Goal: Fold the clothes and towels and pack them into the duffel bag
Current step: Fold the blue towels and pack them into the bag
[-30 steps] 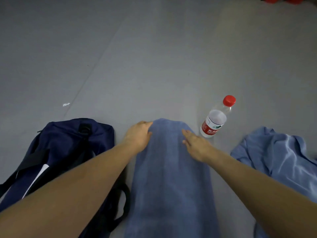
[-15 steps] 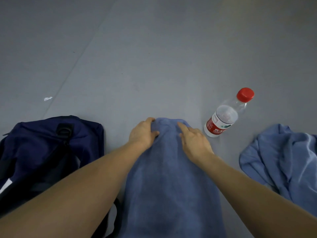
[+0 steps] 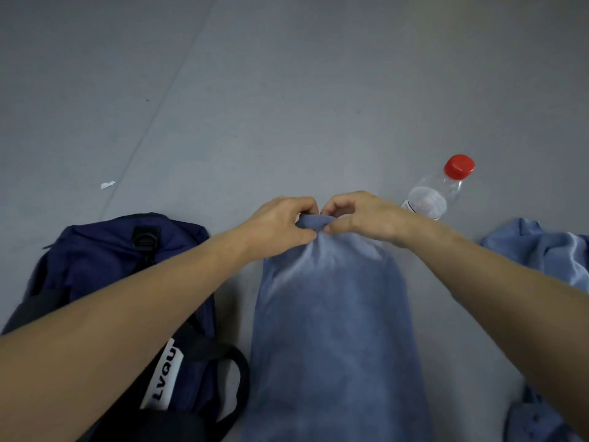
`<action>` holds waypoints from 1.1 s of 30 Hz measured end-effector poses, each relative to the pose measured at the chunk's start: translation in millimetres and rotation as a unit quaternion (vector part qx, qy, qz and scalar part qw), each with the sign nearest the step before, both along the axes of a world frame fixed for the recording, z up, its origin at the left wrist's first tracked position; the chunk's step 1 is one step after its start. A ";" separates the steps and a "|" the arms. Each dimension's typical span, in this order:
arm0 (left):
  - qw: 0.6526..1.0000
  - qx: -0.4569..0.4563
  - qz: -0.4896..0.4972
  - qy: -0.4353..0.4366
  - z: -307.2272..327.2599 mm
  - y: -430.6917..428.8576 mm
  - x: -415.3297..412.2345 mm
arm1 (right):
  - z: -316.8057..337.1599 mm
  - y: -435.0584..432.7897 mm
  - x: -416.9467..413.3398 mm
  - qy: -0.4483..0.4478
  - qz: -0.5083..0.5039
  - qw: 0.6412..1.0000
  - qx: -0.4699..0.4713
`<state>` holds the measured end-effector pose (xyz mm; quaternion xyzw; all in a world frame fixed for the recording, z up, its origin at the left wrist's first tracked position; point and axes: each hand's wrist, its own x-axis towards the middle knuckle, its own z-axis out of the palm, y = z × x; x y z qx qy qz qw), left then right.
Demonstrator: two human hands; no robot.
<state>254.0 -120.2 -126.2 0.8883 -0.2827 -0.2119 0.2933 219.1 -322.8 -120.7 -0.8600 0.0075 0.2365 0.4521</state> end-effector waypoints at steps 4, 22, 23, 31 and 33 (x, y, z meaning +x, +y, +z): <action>0.999 -0.007 -0.018 -0.046 29.5 11.2 -10.9 | 29.6 9.2 -18.3 -0.010 0.014 0.999 -0.032; 0.971 0.042 -0.053 -0.228 58.5 103.9 -204.9 | 65.1 -12.2 -262.8 -0.292 0.117 0.865 -0.390; 0.968 0.048 -0.069 -0.237 49.1 110.5 -221.6 | 55.1 -10.1 -281.9 -0.277 0.108 0.875 -0.383; 0.963 0.096 -0.162 -0.193 -32.7 160.7 -340.7 | -41.5 13.5 -403.2 -0.232 0.204 0.911 -0.272; 0.956 0.122 -0.213 -0.159 -57.7 171.6 -361.1 | -63.8 24.4 -422.7 -0.200 0.240 0.911 -0.270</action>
